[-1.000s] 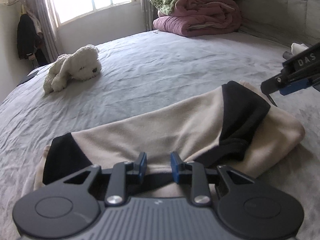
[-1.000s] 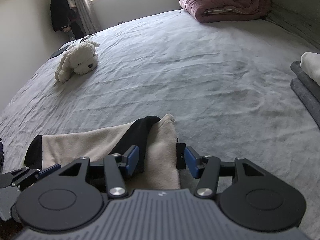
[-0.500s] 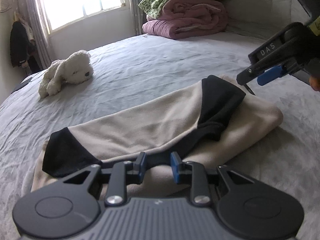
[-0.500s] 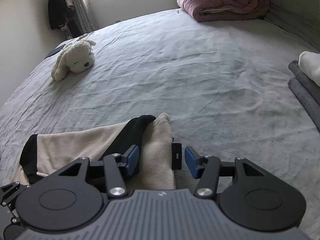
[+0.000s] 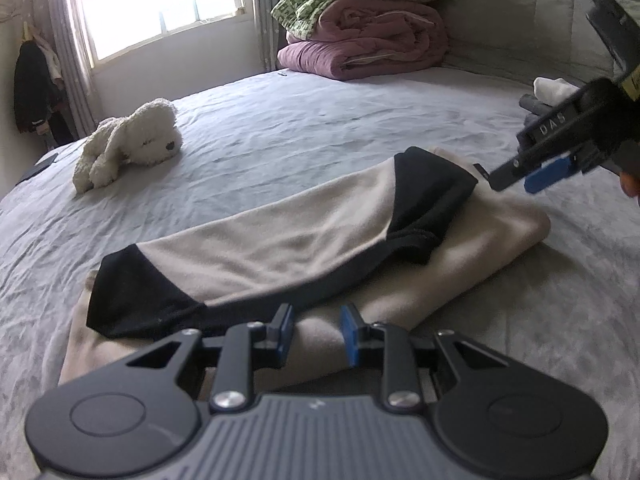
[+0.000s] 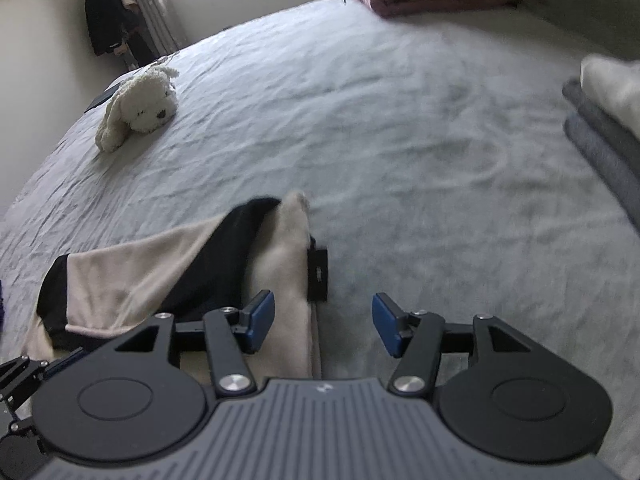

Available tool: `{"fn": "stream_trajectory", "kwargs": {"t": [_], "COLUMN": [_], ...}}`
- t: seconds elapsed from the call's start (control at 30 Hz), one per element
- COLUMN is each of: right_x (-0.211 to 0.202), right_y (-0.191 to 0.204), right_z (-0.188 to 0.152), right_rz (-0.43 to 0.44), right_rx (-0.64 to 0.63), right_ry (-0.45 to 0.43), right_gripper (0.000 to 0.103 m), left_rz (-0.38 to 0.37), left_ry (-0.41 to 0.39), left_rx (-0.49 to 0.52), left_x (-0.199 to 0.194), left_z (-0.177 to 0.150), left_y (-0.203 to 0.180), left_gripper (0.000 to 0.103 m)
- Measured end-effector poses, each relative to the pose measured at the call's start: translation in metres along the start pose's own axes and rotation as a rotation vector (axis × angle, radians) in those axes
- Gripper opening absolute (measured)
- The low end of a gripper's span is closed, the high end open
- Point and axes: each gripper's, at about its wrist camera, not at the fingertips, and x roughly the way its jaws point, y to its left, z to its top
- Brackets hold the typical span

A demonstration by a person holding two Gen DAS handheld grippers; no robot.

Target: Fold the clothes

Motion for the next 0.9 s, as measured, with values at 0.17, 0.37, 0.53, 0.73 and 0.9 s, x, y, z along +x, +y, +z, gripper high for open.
{"fn": "stream_trajectory", "kwargs": {"t": [0.17,0.37,0.53,0.73,0.9], "right_x": [-0.001,-0.010,-0.004,-0.001,0.000], "right_y": [-0.020,-0.038,-0.048,-0.035,-0.036], "right_z": [-0.011,-0.020,-0.030,-0.038,-0.040], "right_rz": [0.092,0.215,0.343,0.395,0.412], "right_rx": [0.122,0.249,0.381,0.411,0.480], "right_ry": [0.052,0.082,0.120,0.092,0.044], "right_gripper": [0.060,0.063,0.065,0.074,0.075], "left_rz": [-0.014,-0.012,-0.003,-0.008,-0.020], "left_ry": [-0.006,-0.002,-0.003,0.002,0.007], "left_rx": [0.003,-0.003,0.010,0.006,0.000], "left_x": [-0.002,-0.002,-0.002,-0.001,-0.001], "left_z": [-0.004,-0.004,-0.005,-0.003,-0.002], "left_y": [0.001,0.001,-0.002,-0.001,0.002], "left_gripper": [0.027,0.027,0.027,0.027,0.027]}}
